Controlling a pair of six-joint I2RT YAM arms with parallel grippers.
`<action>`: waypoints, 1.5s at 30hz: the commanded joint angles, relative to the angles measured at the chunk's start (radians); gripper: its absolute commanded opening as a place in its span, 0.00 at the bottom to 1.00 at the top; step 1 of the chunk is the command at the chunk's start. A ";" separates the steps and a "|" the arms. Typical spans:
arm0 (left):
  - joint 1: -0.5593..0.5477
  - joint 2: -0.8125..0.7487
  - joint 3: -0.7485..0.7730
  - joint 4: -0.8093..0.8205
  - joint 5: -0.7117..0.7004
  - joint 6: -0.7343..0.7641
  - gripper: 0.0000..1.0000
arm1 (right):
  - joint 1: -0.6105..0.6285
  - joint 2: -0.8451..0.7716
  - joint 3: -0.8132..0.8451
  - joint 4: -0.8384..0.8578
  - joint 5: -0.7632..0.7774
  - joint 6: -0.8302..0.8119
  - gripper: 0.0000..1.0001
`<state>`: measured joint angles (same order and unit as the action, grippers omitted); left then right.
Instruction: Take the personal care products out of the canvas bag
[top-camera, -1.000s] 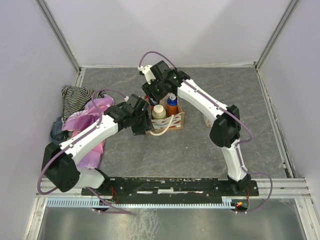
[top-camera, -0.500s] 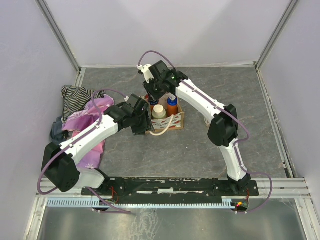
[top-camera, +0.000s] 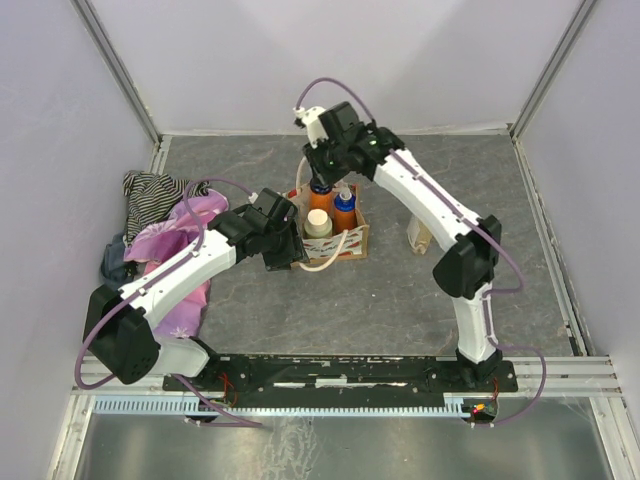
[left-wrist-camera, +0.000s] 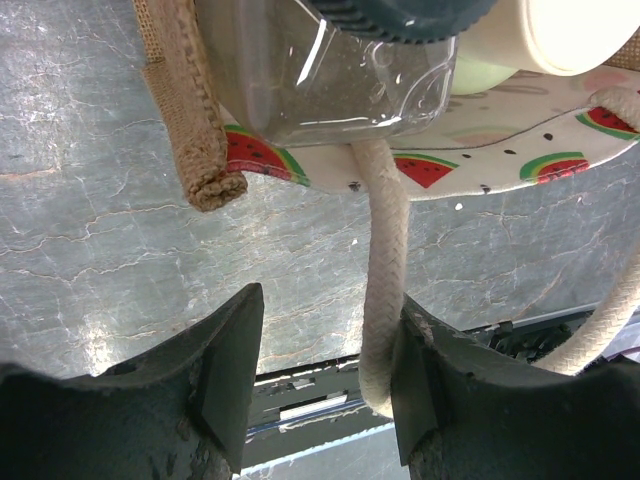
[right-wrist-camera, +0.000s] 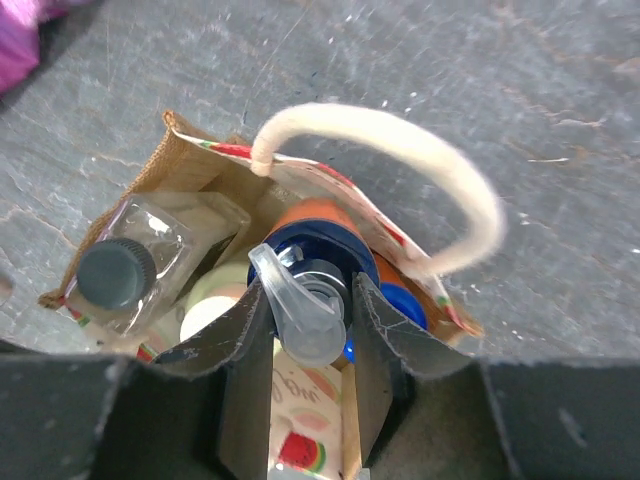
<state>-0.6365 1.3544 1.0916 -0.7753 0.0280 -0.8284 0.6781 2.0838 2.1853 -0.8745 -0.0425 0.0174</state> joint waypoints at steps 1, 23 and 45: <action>-0.003 -0.019 0.017 0.002 -0.006 -0.011 0.57 | -0.044 -0.169 0.118 0.039 0.017 0.017 0.12; -0.003 -0.027 0.009 0.009 0.002 -0.015 0.57 | -0.281 -0.346 -0.215 0.145 0.116 0.000 0.11; -0.003 -0.023 0.006 0.011 0.004 -0.015 0.57 | -0.307 -0.288 -0.630 0.450 0.272 0.129 0.38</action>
<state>-0.6365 1.3544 1.0916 -0.7753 0.0296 -0.8288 0.3710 1.8183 1.5673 -0.5007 0.1848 0.1188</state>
